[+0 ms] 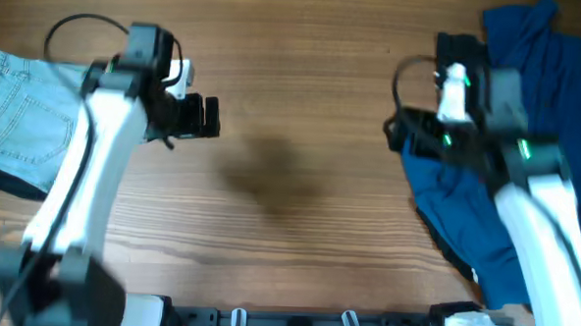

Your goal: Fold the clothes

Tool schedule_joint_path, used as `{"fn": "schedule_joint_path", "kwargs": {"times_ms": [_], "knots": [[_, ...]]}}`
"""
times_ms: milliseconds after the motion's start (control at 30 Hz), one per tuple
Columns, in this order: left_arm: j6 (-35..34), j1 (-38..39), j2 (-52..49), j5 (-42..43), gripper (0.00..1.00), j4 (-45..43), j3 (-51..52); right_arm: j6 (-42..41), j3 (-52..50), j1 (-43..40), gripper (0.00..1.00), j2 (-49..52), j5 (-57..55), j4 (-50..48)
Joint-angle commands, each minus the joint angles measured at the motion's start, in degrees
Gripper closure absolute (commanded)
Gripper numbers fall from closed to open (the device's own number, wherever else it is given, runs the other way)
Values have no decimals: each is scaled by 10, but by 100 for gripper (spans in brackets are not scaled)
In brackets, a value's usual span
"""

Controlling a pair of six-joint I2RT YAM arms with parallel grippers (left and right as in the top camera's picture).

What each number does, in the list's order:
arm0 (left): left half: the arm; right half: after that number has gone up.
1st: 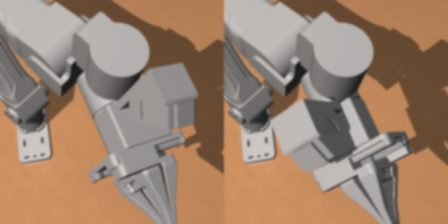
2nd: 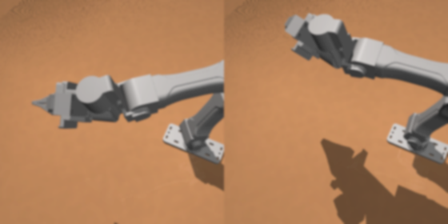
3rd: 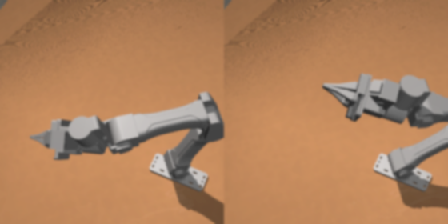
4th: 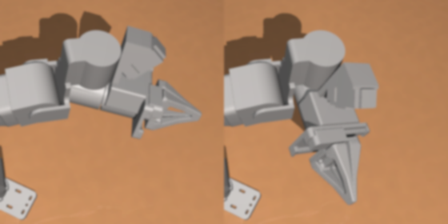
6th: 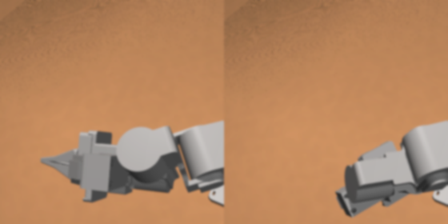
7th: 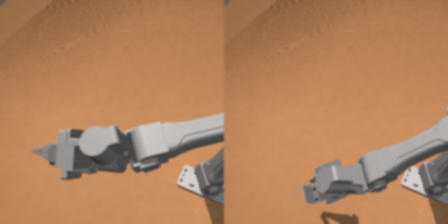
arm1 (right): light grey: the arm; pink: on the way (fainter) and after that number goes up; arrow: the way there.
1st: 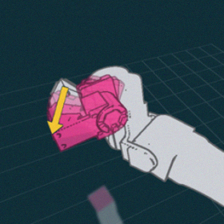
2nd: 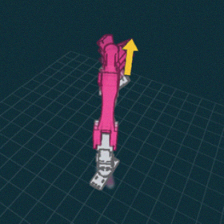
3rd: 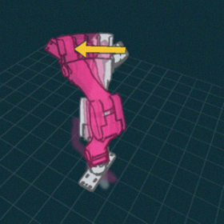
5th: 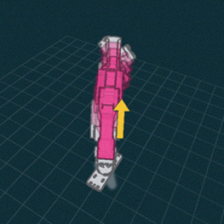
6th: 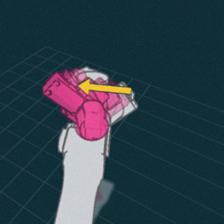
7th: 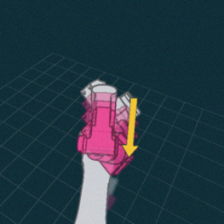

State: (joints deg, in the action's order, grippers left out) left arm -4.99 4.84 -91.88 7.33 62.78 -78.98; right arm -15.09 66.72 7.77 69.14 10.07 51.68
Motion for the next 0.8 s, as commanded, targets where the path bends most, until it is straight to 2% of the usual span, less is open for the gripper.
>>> {"fn": "schedule_joint_path", "kwargs": {"times_ms": [0, 67, 133, 233, 767], "knots": [[-21, 19, 236, 5, 0, -160, 234, 16, -139, 24, 0, -179, -100, -86], [-30, 21, 338, 5, 0, -227, 322, 13, -202, 25, 1, -273, -107, -129], [-30, 21, 421, 5, 0, -287, 377, 14, -231, 25, 0, -334, -103, -127], [-30, 21, 483, 5, 0, -254, 385, 14, -234, 25, 0, -362, -103, -93], [-30, 21, 482, 5, 0, -244, 385, 14, -238, 25, 0, -247, -103, -80]]}}
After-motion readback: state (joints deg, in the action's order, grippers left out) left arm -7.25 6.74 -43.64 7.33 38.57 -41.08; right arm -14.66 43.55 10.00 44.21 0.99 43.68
